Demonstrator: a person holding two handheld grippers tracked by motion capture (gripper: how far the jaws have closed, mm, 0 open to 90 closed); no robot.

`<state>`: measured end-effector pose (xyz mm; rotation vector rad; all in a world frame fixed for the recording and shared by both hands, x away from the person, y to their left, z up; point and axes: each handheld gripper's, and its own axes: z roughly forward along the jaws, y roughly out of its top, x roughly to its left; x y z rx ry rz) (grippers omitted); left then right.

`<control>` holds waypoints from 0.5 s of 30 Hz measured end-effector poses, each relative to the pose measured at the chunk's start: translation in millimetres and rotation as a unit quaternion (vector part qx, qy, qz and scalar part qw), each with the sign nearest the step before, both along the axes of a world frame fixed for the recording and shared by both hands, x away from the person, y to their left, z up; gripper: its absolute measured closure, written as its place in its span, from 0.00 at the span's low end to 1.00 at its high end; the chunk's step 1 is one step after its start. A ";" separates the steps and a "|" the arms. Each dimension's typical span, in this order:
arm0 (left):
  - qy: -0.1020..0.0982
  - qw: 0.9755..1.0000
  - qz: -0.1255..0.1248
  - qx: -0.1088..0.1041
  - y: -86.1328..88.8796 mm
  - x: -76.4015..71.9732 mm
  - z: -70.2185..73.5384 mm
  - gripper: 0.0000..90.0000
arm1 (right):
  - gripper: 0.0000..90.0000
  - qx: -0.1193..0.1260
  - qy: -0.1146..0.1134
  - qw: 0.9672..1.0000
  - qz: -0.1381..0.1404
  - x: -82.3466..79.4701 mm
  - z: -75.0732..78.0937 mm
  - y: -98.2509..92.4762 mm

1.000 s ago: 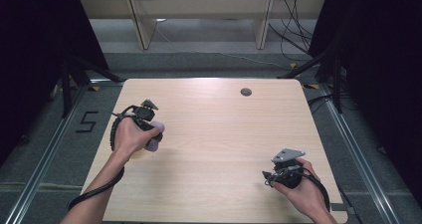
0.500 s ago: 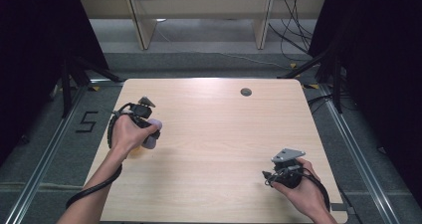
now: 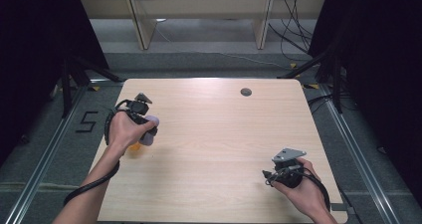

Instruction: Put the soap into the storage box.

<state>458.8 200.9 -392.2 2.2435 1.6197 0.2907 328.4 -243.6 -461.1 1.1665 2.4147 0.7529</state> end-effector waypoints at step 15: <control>-0.008 1.000 0.012 0.007 12.7 4.4 2.3 0.55 | 0.50 0.000 -0.001 1.000 0.000 0.0 0.2 0.0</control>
